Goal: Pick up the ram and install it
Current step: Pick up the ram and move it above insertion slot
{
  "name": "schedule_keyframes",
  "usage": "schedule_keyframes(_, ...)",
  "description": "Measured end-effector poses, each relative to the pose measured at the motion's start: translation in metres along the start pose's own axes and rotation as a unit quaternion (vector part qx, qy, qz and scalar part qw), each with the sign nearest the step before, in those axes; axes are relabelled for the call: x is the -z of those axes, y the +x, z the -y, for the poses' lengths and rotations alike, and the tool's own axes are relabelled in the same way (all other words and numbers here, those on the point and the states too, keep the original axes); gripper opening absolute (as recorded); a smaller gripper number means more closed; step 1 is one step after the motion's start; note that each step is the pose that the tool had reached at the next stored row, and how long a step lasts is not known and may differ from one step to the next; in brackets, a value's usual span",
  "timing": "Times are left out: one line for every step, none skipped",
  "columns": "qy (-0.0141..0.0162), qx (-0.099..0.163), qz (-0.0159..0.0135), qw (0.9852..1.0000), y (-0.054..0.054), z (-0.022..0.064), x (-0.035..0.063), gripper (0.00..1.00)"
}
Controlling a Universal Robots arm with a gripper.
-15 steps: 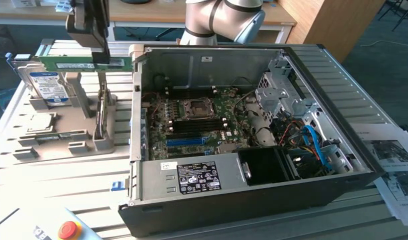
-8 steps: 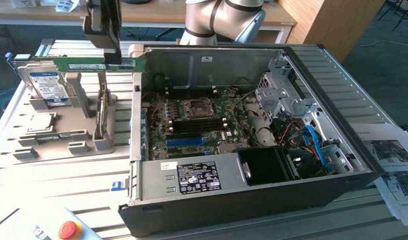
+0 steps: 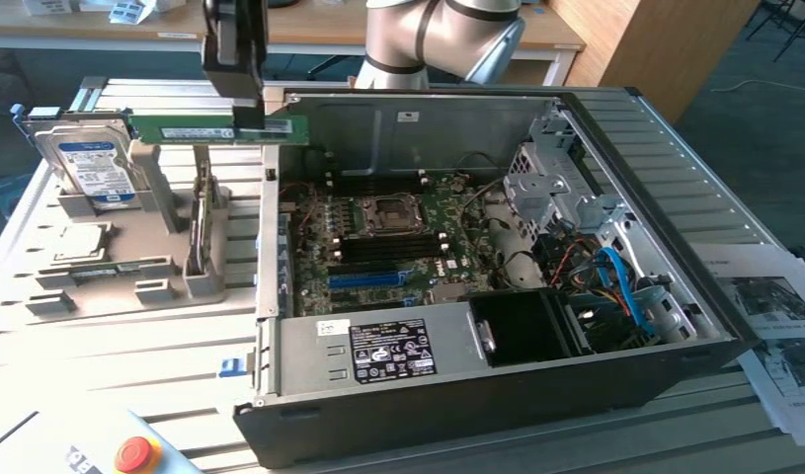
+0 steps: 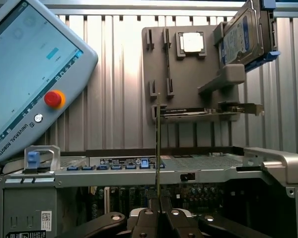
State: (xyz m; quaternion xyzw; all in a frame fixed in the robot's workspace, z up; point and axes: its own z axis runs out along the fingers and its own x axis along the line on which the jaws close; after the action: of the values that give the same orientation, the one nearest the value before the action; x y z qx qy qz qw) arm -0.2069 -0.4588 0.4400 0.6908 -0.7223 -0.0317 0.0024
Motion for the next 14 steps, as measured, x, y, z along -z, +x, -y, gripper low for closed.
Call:
schedule_keyframes(0.0, 0.0, 0.0001, 1.0, 0.0, 0.0025, 0.0002, 0.12)
schedule_keyframes(0.0, 0.0, 0.0002, 1.0, 0.0, 0.0052, 0.0003, 0.12)
schedule_keyframes(-0.0001, 0.0, 0.0003, 1.0, 0.001, 0.0077, 0.0005, 0.12)
schedule_keyframes(-0.0001, 0.0, 0.0004, 1.0, 0.001, 0.0103, 0.0006, 0.12)
schedule_keyframes(-0.0001, 0.0, 0.0005, 1.0, 0.001, 0.0128, 0.0007, 0.12)
schedule_keyframes(-0.0001, 0.0, 0.0006, 1.0, 0.001, 0.0153, 0.0009, 0.12)
schedule_keyframes(-0.0001, 0.0, 0.0008, 1.0, 0.002, 0.0179, 0.001, 0.12)
schedule_keyframes(-0.0001, 0.0, 0.0009, 1.0, 0.002, 0.0204, 0.0011, 0.12)
schedule_keyframes(-0.0001, 0.0, 0.0011, 1.0, 0.002, 0.0231, 0.0012, 0.12)
schedule_keyframes(-0.0001, 0.0, 0.0012, 1.0, 0.002, 0.0256, 0.0014, 0.12)
schedule_keyframes(-0.0001, 0.0, 0.0013, 1.0, 0.003, 0.0281, 0.0016, 0.12)
schedule_keyframes(-0.0001, 0.001, 0.0015, 1.0, 0.003, 0.0307, 0.0016, 0.12)
schedule_keyframes(-0.0001, 0.001, 0.0016, 1.0, 0.003, 0.0333, 0.0018, 0.12)
schedule_keyframes(-0.0002, 0.001, 0.0017, 1.0, 0.003, 0.0359, 0.0019, 0.12)
